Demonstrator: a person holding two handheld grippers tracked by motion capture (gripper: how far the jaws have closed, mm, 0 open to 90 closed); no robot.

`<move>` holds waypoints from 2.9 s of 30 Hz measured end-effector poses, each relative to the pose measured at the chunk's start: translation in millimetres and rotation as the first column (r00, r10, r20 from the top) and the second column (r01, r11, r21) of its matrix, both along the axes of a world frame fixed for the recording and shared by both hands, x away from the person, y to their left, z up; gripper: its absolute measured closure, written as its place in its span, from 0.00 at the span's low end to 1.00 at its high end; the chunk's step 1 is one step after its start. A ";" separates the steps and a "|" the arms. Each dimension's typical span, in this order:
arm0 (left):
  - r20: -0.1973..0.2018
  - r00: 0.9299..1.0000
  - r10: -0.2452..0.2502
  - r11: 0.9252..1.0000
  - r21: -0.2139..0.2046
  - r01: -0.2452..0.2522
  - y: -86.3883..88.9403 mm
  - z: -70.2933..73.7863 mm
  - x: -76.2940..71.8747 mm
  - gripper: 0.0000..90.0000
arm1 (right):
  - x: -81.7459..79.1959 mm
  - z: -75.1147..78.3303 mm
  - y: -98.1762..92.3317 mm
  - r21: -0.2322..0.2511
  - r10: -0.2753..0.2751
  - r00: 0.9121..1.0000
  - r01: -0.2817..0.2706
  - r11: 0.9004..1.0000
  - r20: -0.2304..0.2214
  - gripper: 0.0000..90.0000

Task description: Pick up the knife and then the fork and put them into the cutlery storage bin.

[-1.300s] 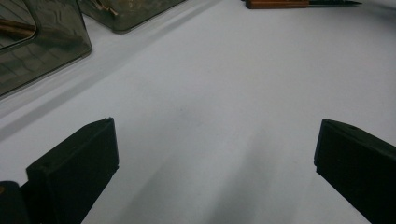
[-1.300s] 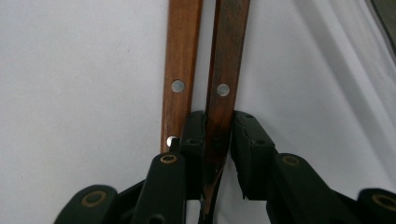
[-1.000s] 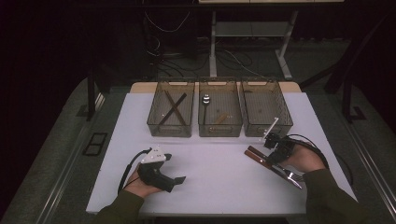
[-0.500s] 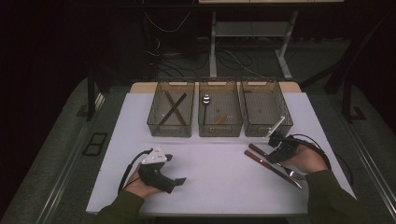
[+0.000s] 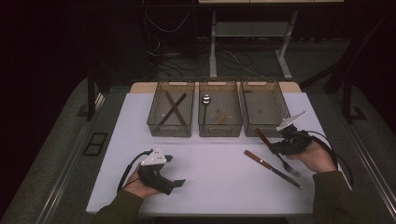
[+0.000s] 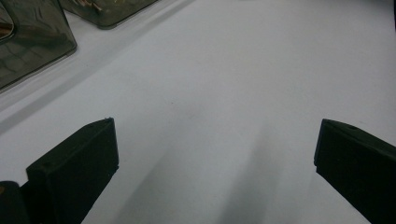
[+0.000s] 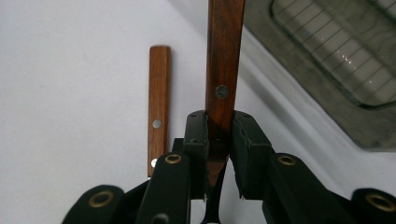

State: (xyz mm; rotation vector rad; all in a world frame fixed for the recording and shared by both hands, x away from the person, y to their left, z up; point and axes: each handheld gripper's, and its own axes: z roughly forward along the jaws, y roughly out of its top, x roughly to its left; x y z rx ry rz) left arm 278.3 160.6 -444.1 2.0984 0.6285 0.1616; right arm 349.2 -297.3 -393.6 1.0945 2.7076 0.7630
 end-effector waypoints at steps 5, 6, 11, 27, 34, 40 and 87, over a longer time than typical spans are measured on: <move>0.000 1.000 -0.005 1.000 -0.001 0.005 -0.2 0.2 -0.2 0.00 | -1.3 8.1 -7.4 0.070 -0.020 0.999 0.018 0.997 0.029 0.86; 0.000 1.000 -0.005 1.000 -0.001 0.005 -0.2 0.1 -0.2 0.00 | -1.8 9.8 -8.8 0.084 -0.026 0.999 0.023 0.996 0.033 0.86; -0.001 1.000 -0.009 1.000 -0.004 0.009 0.1 0.3 -0.2 0.00 | -2.6 14.2 -14.1 0.129 -0.041 0.998 0.034 0.991 0.053 0.86; -0.001 1.000 -0.016 1.000 -0.013 0.016 0.7 0.7 -1.2 0.00 | -3.2 45.4 -26.7 0.231 -0.115 0.980 0.075 0.970 0.165 0.86; 0.007 1.000 -0.027 0.999 -0.017 0.028 1.1 1.1 -1.0 0.00 | 7.6 66.1 -28.8 0.265 -0.171 0.963 0.112 0.958 0.210 0.86; 0.013 0.999 -0.035 0.999 -0.032 0.035 1.3 1.2 -2.4 0.00 | 22.2 85.8 -26.5 0.266 -0.206 0.947 0.139 0.954 0.246 0.86; 0.001 0.998 -0.060 0.997 -0.039 0.060 -2.7 0.3 -3.6 0.00 | 124.8 18.5 -12.7 0.104 -0.296 0.941 0.282 0.954 0.164 0.86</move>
